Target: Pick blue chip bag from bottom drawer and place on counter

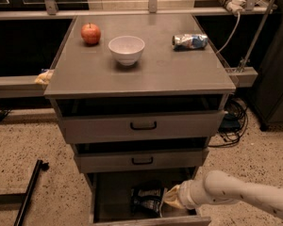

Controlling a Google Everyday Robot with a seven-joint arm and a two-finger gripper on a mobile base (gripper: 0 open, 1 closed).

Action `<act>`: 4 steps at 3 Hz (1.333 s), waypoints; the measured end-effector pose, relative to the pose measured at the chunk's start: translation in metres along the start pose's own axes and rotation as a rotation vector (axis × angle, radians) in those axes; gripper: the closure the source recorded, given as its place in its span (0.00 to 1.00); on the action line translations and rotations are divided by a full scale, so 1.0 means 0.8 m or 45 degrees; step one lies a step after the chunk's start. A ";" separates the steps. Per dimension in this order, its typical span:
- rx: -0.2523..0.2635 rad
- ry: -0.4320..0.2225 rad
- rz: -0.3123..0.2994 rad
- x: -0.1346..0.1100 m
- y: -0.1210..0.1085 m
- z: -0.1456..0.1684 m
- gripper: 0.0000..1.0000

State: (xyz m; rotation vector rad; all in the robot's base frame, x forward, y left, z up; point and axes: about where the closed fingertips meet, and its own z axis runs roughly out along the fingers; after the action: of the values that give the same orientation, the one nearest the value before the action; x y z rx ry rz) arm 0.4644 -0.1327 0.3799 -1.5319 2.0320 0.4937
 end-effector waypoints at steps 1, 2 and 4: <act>-0.069 -0.077 -0.020 0.021 -0.030 0.130 1.00; -0.068 -0.077 -0.020 0.021 -0.030 0.130 1.00; -0.044 -0.115 -0.055 0.040 -0.040 0.161 0.58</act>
Offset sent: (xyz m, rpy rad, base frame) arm 0.0314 0.0312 -0.0525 0.0308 -0.0091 0.0704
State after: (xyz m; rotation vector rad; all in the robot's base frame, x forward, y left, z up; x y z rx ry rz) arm 0.5147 -0.0906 0.2601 -1.5422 1.9271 0.5733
